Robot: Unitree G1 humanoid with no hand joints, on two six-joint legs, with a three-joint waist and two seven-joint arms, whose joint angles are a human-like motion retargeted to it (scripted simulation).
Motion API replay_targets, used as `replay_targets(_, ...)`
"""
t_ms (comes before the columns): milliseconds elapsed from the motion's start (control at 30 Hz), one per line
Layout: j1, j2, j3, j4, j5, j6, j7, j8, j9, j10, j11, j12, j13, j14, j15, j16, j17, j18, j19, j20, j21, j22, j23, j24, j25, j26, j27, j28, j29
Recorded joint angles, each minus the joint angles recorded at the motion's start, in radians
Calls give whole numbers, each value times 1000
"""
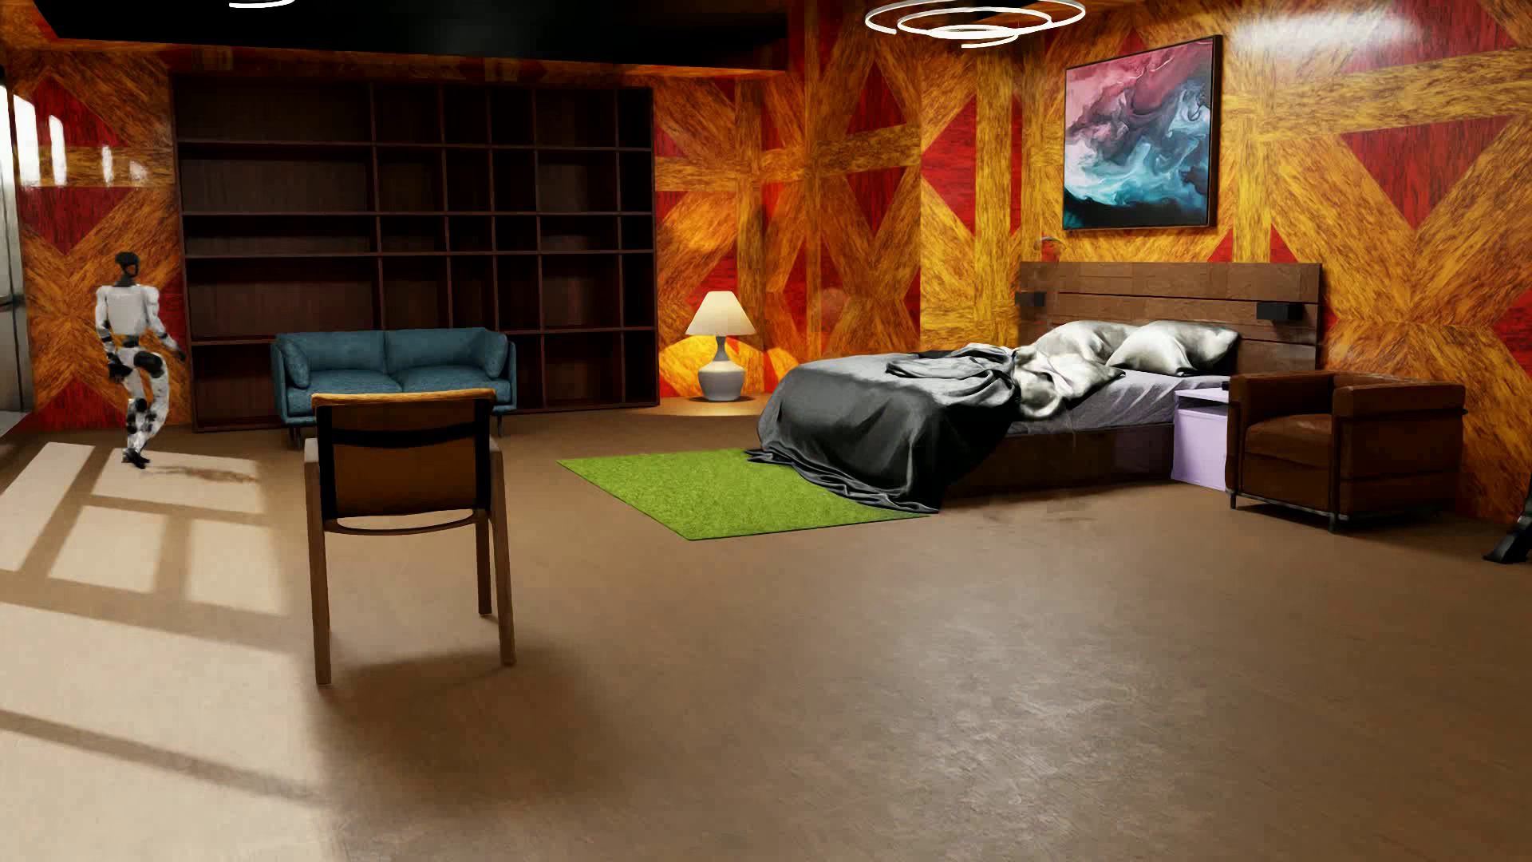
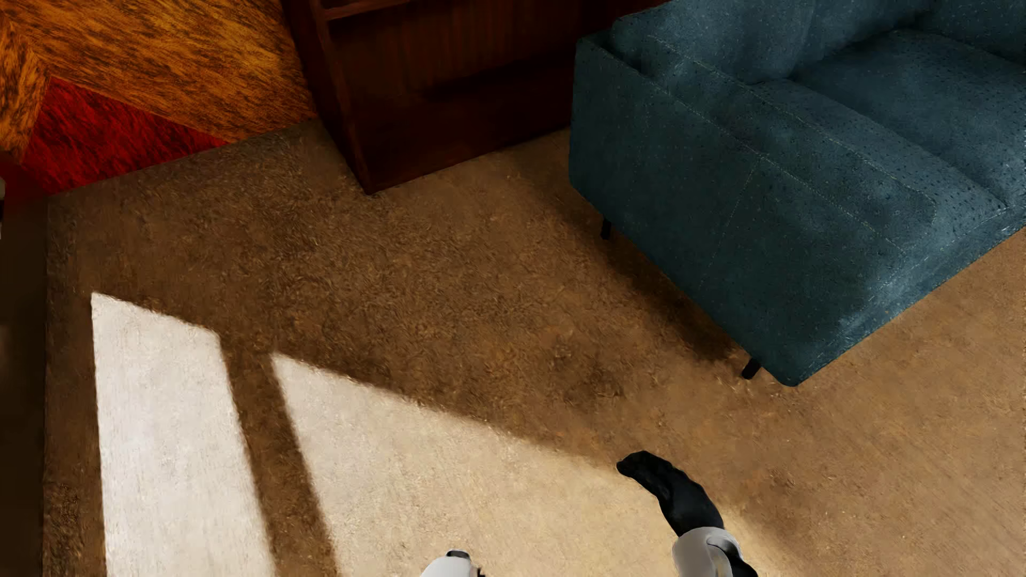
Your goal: Move towards the armchair
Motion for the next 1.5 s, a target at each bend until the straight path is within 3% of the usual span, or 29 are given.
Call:
replay_targets(67,47,-99,11,-5,-187,-30,61,-63,-1,-11,99,-103,5,-19,-25,37,-13,6,-27,-35,2,39,56,82,-4,41,62,-26,-12)
replay_targets(100,81,-120,9,-12,-289,-43,69,-121,-4,-45,33,-149,3,-6,-38,49,-23,4,-112,8,17,24,106,82,-12,89,78,18,11)
replay_targets(133,112,-123,4,-18,-358,-52,67,-175,-8,-83,-102,-182,1,14,-60,51,-37,-1,-185,92,31,-18,160,38,-22,125,88,91,45)
replay_targets(167,140,-113,-4,-26,-389,-57,57,-211,-11,-119,-286,-212,6,33,-60,44,-49,-5,-216,188,38,-76,208,-41,-32,122,102,165,79)
replay_targets(233,174,-93,-18,-45,-363,-55,9,-159,-13,-167,-631,-285,23,42,114,49,-60,-16,-189,271,23,-201,271,-187,-43,38,140,232,121)
replay_targets(300,166,-95,-17,-67,-378,-47,-46,-165,-10,-152,-645,-368,59,7,116,107,-54,-28,-200,202,-16,-333,286,-194,-26,-27,156,265,75)
replay_targets(367,144,-109,-17,-69,-401,-32,-59,-220,-9,-133,-604,-397,82,-23,91,117,-50,-15,-224,184,-30,-467,308,-180,4,-30,154,334,28)
replay_targets(467,154,-86,-28,-20,-396,-9,41,-259,-18,-55,-618,-319,74,-118,120,33,-97,-22,-220,193,26,-583,323,-303,-24,-36,156,385,81)
replay_targets(500,163,-78,-30,-20,-391,-3,48,-260,-22,0,-622,-291,73,-137,131,38,-100,-20,-218,147,19,-584,306,-290,-16,-58,159,340,66)
replay_targets(567,191,-73,-31,-45,-377,5,7,-250,-27,99,-615,-241,78,-158,148,60,-77,-23,-215,78,-30,-520,251,-148,43,-105,163,183,8)
replay_targets(633,237,-92,-31,-92,-358,8,-87,-218,-30,141,-578,-186,78,-183,155,7,-53,-45,-217,149,-61,-380,187,-76,99,-45,151,102,-35)
replay_targets(700,295,-136,-34,-148,-343,1,-202,-170,-26,116,-516,-155,74,-187,159,-58,-40,-54,-221,256,-67,-189,116,-110,121,74,135,144,-53)
replay_targets(733,317,-164,-39,-167,-333,-6,-239,-141,-20,83,-494,-151,74,-186,169,-65,-36,-33,-227,256,-68,-81,76,-99,123,103,113,127,-59)
replay_targets(800,309,-211,-59,-137,-290,-27,-168,-82,-5,6,-554,-167,70,-232,244,-42,-25,32,-224,159,-51,115,-29,4,109,72,56,-33,-63)
replay_targets(833,280,-230,-69,-108,-258,-39,-97,-47,1,-36,-647,-182,64,-240,326,-33,-22,40,-185,111,-34,182,-78,54,83,40,29,-119,-58)
replay_targets(900,212,-271,-78,-55,-183,-62,32,-3,5,-103,-777,-215,61,-206,387,-25,-17,30,3,51,6,244,-149,127,-3,19,5,-203,-17)
replay_targets(967,172,-288,-86,14,-236,-78,152,-102,4,-155,-568,-247,84,-150,179,-8,-11,14,-33,-10,34,225,-180,212,-53,28,-9,-141,46)
replay_targets(1033,173,-211,-103,62,-387,-87,248,-285,-8,-231,-324,-286,134,-79,-3,9,-17,-11,-173,-90,9,152,-163,323,-31,38,2,-13,66)
replay_targets(1100,192,-105,-120,102,-504,-90,339,-314,-29,-312,-200,-315,181,-11,-98,21,-24,-44,-241,-78,-62,8,-104,352,6,28,64,116,10)
replay_targets(1167,212,-19,-119,158,-646,-92,462,-351,-53,-365,-173,-315,184,42,-178,31,-26,-88,-259,4,-155,-200,-5,322,54,-5,161,253,-60)
replay_targets(1200,219,24,-110,197,-743,-95,533,-441,-65,-377,-186,-303,171,64,-221,42,-38,-111,-272,60,-187,-312,47,288,61,-19,213,321,-74)
replay_targets(1267,246,107,-89,314,-877,-98,692,-727,-84,-383,-244,-265,142,93,-273,57,-69,-150,-290,210,-165,-486,85,109,-7,-25,277,426,-29)
replay_targets(1300,273,103,-88,399,-847,-92,765,-766,-88,-367,-268,-230,123,70,-285,78,-78,-151,-185,286,-121,-543,73,-23,-45,-24,255,452,14)
replay_targets(1333,301,48,-93,494,-758,-78,804,-694,-86,-331,-268,-178,99,-1,-323,114,-79,-118,-110,349,-70,-585,58,-157,-60,-18,201,459,63)
replay_targets(1367,303,-12,-89,557,-649,-61,751,-599,-80,-269,-258,-115,73,-112,-360,149,-83,-11,-122,389,-20,-607,48,-267,-58,-9,136,456,118)
replay_targets(1400,250,-51,-73,533,-536,-48,553,-505,-69,-166,-257,-53,50,-197,-388,170,-92,90,-161,398,21,-594,42,-334,-61,8,83,451,164)
replay_targets(1433,175,-57,-60,437,-433,-38,331,-426,-57,-41,-278,-4,19,-238,-404,191,-87,52,-203,374,45,-545,40,-357,-77,35,63,425,181)
replay_targets(1467,112,-35,-56,346,-346,-26,234,-370,-46,75,-321,33,-3,-263,-407,209,-69,22,-238,326,45,-474,34,-334,-83,66,59,357,159)
replay_targets(1500,58,4,-53,293,-274,-13,255,-325,-36,166,-380,54,-11,-275,-396,210,-42,49,-262,254,31,-386,13,-274,-60,84,53,246,119)
